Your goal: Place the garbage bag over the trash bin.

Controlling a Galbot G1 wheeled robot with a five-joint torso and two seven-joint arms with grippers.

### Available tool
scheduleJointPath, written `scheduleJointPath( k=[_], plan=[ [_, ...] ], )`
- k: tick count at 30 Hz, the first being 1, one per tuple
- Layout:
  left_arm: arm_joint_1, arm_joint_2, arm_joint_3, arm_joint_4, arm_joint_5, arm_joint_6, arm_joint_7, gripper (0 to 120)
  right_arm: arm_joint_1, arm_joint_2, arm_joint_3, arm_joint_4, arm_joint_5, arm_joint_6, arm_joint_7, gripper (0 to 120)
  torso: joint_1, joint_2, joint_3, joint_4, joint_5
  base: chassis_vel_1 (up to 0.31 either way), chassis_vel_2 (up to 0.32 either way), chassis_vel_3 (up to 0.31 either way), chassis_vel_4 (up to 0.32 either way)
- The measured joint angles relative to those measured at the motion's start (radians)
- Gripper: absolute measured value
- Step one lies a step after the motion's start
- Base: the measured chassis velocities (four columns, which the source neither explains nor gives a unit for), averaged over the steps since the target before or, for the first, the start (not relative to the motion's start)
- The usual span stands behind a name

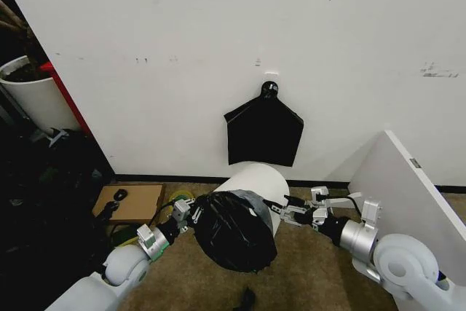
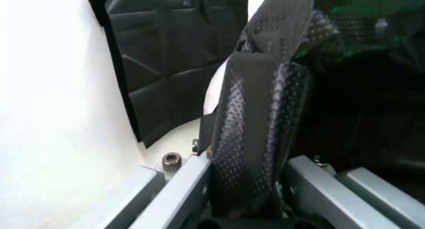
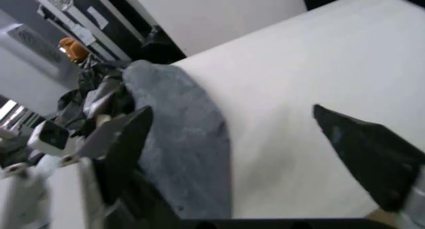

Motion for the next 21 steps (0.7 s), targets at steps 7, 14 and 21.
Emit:
scheduleJointPath(
  k=[7,14,21],
  plan=[
    [0.004,-0.004,0.001,-0.001,0.003,0.0,0.004,0,-0.015,0.005,-0.006,0.024,-0.025,-0.009,-0.018,64,0.0,0.0,0.0,0.0,-0.0001,0.0,0.0,0.0,0.0],
    [0.012,-0.004,0.001,-0.004,0.009,-0.003,0.007,0,-0.023,0.011,-0.014,0.036,-0.042,-0.01,-0.018,38,0.0,0.0,0.0,0.0001,-0.0001,0.0,0.0,0.0,0.0],
    [0.011,-0.007,0.001,-0.001,0.007,-0.004,0.007,0,-0.034,0.012,-0.012,0.049,-0.05,-0.005,-0.017,11,0.0,0.0,0.0,0.0001,-0.0001,0.0,0.0,0.0,0.0]
  ],
)
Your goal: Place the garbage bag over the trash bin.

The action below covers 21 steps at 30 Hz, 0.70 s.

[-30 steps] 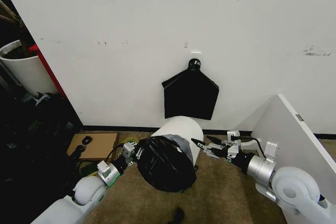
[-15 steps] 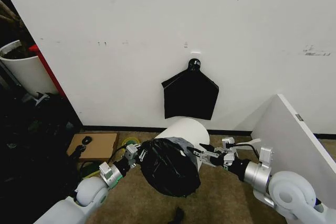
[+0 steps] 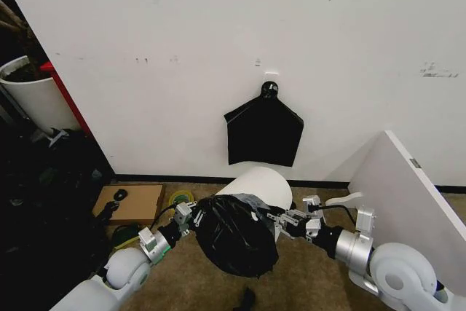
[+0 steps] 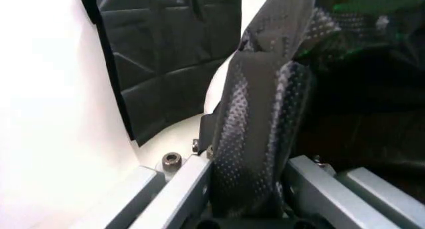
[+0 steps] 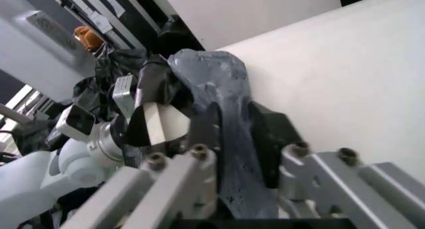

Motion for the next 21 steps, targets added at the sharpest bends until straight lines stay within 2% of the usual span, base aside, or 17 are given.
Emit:
scheduleJointPath(
  k=[2,4,12,21],
  plan=[
    [0.0,-0.001,0.0,0.0,0.0,0.0,0.0,0,-0.001,0.0,0.0,0.002,0.0,0.002,0.002,8,0.0,0.0,0.0,-0.0001,0.0,0.0,0.0,0.0,0.0],
    [0.001,-0.001,0.0,-0.001,0.0,-0.001,0.001,0,0.0,0.003,0.0,0.004,-0.001,0.009,0.016,0,0.0,0.0,0.0,-0.0001,0.0,0.0,0.0,0.0,0.0],
    [0.017,-0.001,0.0,-0.015,0.005,-0.007,0.017,0,0.045,0.022,-0.01,-0.051,0.0,0.038,0.09,0,0.0,0.0,0.0,0.0001,0.0001,0.0,0.0,0.0,0.0],
    [0.015,-0.004,0.004,-0.022,0.01,-0.012,0.024,0,0.064,0.028,-0.023,-0.08,-0.04,0.054,0.091,0,0.0,0.0,0.0,0.0,0.0001,0.0,0.0,0.0,0.0]
  ],
)
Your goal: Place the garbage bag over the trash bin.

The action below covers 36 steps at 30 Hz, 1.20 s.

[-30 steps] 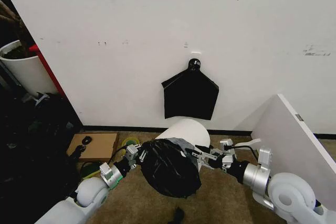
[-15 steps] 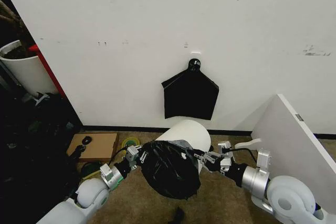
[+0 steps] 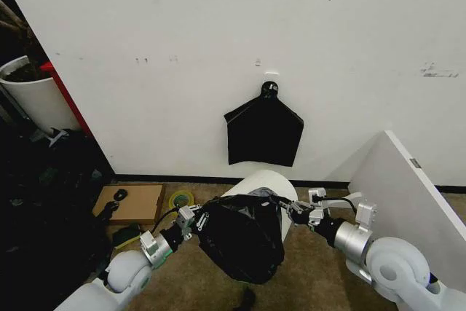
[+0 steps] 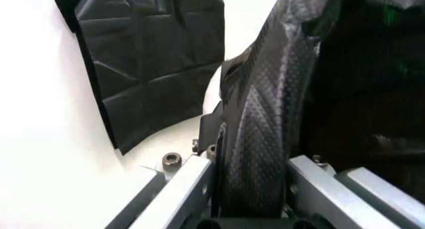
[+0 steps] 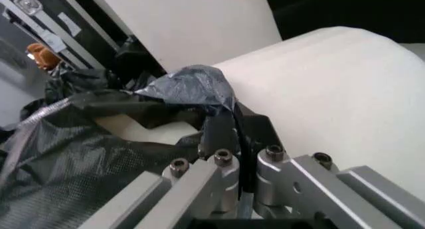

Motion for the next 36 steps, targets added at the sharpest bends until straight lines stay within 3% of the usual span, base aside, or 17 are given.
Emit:
scheduleJointPath(
  k=[7,12,16,19,22,23,25,29,32,36],
  plan=[
    [0.005,-0.003,0.0,-0.002,-0.023,0.021,-0.029,0,-0.017,0.001,0.003,0.0,-0.025,0.023,-0.004,0,0.0,0.0,0.0,0.0,0.0,0.0,0.0,0.0,0.0],
    [0.008,-0.004,0.0,-0.014,-0.073,0.074,-0.077,0,-0.044,0.004,0.022,0.006,-0.043,0.048,-0.006,16,0.0,0.0,0.0,0.0,0.0,0.0,0.0,0.0,0.0],
    [0.012,0.0,0.0,-0.023,-0.086,0.084,-0.081,0,-0.053,0.01,0.037,-0.004,-0.034,0.064,-0.006,34,0.0,0.0,0.0,-0.0001,0.0,0.0,0.0,0.0,0.0],
    [0.015,0.002,0.0,-0.026,-0.082,0.084,-0.08,0,-0.054,0.012,0.041,-0.009,-0.024,0.063,-0.013,41,0.0,0.0,0.0,0.0,0.0001,0.0,0.0,0.0,0.0],
    [0.023,0.006,-0.003,-0.03,-0.072,0.084,-0.079,0,-0.065,0.005,0.046,-0.003,-0.035,0.059,-0.069,50,0.0,0.0,0.0,0.0,0.0,0.0,0.0,0.0,0.0],
    [0.027,0.007,-0.005,-0.031,-0.07,0.083,-0.079,0,-0.075,-0.005,0.043,0.012,-0.071,0.075,-0.12,59,0.0,0.0,0.0,0.0,-0.0001,0.0,0.0,0.0,0.0],
    [0.03,0.008,-0.006,-0.031,-0.069,0.082,-0.078,0,-0.082,-0.013,0.037,0.022,-0.105,0.099,-0.162,66,0.0,0.0,0.0,0.0,-0.0003,0.0,0.0,0.0,0.0],
    [0.032,0.008,-0.007,-0.031,-0.068,0.082,-0.077,0,-0.082,-0.021,0.031,0.033,-0.123,0.119,-0.205,77,0.0,0.0,0.0,0.0,-0.0001,0.0,0.0,0.0,0.0],
    [0.032,0.008,-0.009,-0.031,-0.068,0.081,-0.074,0,-0.075,-0.022,0.035,0.022,-0.105,0.14,-0.212,93,0.0,0.0,0.0,0.0001,0.0,0.0,0.0,0.0,0.0],
    [0.032,0.006,-0.009,-0.03,-0.07,0.081,-0.074,0,-0.078,-0.017,0.041,0.014,-0.094,0.154,-0.209,99,0.0,0.0,0.0,0.0,0.0,0.0,0.0,0.0,0.0]
  ],
)
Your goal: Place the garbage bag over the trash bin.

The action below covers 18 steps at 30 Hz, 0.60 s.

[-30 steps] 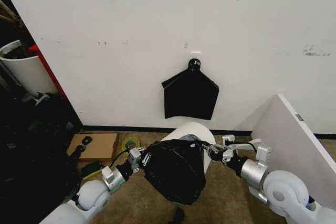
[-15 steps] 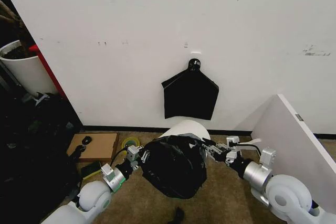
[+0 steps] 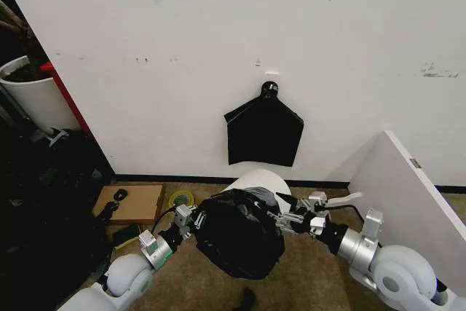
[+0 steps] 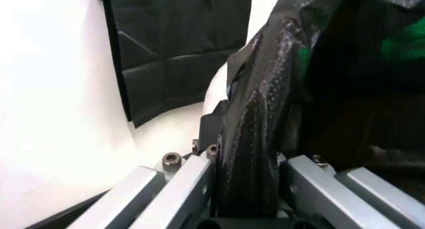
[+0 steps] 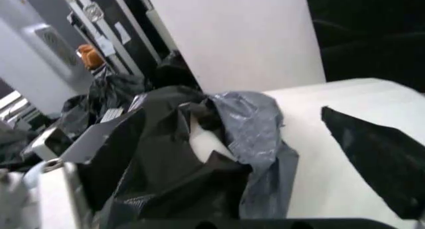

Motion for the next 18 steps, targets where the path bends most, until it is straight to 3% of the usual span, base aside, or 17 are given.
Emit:
scheduleJointPath(
  k=[6,11,13,18],
  plan=[
    [0.009,-0.015,0.001,-0.027,-0.044,0.067,-0.091,0,-0.004,0.028,0.012,0.04,0.04,-0.007,0.164,100,0.0,0.0,0.0,0.0,0.0001,0.0,0.0,0.0,0.0],
    [0.021,-0.053,0.004,-0.143,-0.197,0.27,-0.331,0,-0.029,0.06,0.019,0.14,-0.059,-0.039,0.326,100,0.0,0.0,0.0,0.0,-0.0001,0.0,0.0,0.0,0.0],
    [0.018,-0.059,0.007,-0.156,-0.217,0.288,-0.359,0,-0.032,0.066,0.014,0.158,-0.091,-0.052,0.349,100,0.0,0.0,0.0,0.0001,-0.0001,0.0,0.0,0.0,0.0],
    [-0.043,-0.113,0.064,-0.237,-0.33,0.391,-0.591,0,-0.048,0.11,-0.047,0.27,-0.148,-0.164,0.508,88,0.0,0.0,0.0,-0.0002,0.0,0.0,0.0,0.0,0.0]
  ],
)
